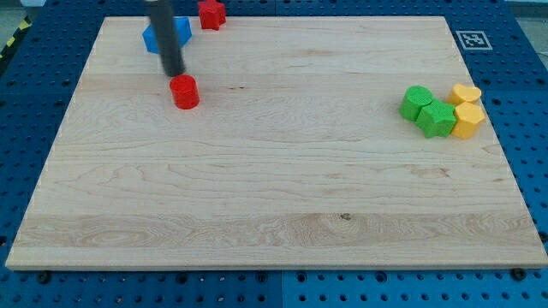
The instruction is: Slightly move the red star towards the right of the board
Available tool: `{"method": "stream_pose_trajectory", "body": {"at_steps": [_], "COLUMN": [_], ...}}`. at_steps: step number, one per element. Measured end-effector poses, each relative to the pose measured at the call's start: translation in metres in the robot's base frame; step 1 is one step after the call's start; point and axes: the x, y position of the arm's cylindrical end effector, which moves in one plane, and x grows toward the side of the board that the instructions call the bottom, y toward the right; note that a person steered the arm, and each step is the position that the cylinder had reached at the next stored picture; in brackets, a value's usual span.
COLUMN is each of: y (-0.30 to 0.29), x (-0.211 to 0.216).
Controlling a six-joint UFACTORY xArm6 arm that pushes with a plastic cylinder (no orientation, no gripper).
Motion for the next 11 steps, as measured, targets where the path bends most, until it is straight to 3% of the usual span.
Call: {"method": "stream_pose_trajectory", "body": {"at_steps": [1,3,7,9,11], "y": [-0.053,-0.095,-0.029,0.030,0.035], "x": [-0.007,-0.130,-0.141,-0.141,-0.141]}}
